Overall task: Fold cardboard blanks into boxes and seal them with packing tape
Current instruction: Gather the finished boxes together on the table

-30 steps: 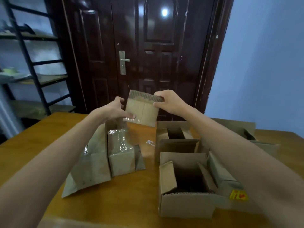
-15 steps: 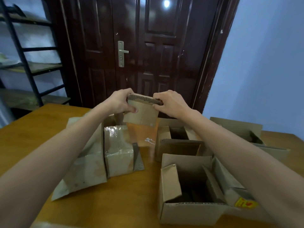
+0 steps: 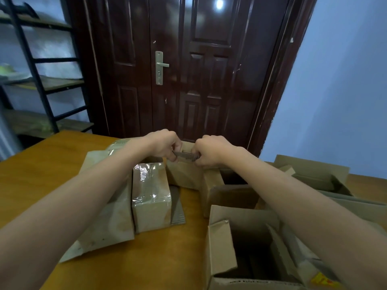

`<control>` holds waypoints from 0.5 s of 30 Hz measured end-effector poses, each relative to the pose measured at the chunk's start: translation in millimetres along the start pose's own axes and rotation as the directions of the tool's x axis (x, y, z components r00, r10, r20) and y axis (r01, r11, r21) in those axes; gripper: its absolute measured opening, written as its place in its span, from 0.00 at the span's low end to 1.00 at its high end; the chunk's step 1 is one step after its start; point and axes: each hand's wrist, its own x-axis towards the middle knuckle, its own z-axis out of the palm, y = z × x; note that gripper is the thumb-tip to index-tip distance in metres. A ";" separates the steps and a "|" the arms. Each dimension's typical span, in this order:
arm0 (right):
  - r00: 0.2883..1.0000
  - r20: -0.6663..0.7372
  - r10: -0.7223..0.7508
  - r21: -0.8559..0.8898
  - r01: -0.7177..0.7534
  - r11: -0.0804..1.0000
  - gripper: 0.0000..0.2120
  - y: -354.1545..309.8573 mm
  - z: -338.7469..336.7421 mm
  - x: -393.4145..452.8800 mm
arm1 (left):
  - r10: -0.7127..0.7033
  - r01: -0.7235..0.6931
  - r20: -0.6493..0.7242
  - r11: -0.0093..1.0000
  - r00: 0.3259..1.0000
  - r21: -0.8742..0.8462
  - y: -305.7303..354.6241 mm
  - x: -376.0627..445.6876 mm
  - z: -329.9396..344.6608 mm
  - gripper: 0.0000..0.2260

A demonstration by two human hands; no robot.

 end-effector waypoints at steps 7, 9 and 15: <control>0.993 0.119 0.000 -0.003 0.000 1.000 0.20 -13.3 -12.2 -9.8 | 0.048 -0.053 -0.039 0.987 0.998 -0.148 -12.5 -37.7 -23.3 0.06; 0.998 0.056 0.029 -0.008 -0.028 1.000 0.24 -20.7 -20.8 -11.2 | -0.093 0.090 -0.112 0.995 0.989 -0.036 -24.6 -56.2 -36.4 0.13; 0.969 -0.232 0.082 0.249 -0.022 0.968 0.14 -74.3 -41.0 -0.4 | -0.620 0.621 -0.028 0.784 0.784 0.030 -49.0 -112.4 -37.4 0.51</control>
